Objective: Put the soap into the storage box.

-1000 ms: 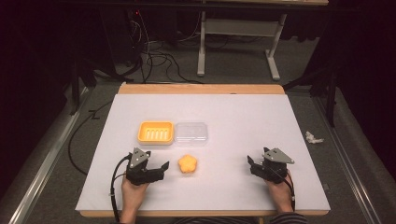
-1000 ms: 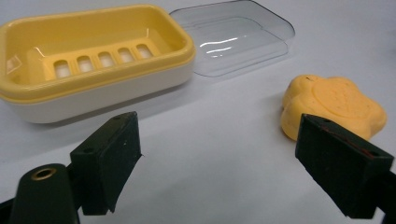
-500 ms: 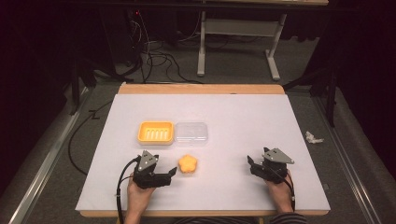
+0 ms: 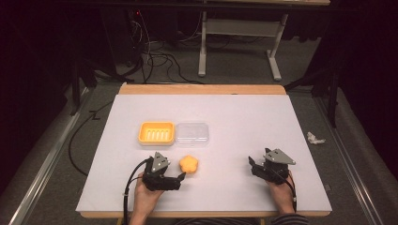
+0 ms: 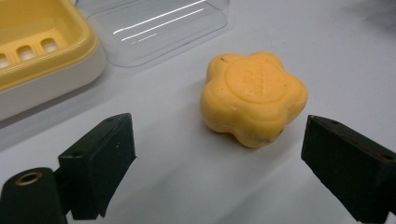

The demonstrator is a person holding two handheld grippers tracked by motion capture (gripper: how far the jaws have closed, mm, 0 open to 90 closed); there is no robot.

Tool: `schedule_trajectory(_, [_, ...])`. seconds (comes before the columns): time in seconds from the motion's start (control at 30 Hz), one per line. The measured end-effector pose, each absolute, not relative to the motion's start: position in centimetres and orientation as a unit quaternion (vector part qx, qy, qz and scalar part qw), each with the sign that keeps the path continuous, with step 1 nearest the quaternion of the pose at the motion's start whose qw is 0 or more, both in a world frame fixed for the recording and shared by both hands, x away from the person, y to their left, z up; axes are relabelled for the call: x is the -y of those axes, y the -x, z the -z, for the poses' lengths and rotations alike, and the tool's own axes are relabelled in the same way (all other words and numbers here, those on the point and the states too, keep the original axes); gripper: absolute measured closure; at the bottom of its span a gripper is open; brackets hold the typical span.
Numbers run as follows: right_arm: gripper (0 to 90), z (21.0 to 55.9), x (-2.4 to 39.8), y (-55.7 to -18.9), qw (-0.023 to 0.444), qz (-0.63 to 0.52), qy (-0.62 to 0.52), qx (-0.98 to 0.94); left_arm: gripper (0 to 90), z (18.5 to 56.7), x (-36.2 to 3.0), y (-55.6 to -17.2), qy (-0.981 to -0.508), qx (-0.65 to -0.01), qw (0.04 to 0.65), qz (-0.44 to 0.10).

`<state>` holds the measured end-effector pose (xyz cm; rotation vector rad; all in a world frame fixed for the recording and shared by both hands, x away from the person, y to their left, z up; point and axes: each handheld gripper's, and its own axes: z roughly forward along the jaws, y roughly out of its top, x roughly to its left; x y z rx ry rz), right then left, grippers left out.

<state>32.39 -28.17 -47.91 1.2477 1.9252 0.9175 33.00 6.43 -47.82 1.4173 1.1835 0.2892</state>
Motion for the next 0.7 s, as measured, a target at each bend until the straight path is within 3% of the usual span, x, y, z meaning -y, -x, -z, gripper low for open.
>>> schedule_trajectory(0.7, [27.4, 47.9, 28.1, -32.4, 0.33, -0.35, -0.476, -0.736, 8.1, 47.9, -3.1, -33.8, -0.643, -0.501, 0.568, -0.112])
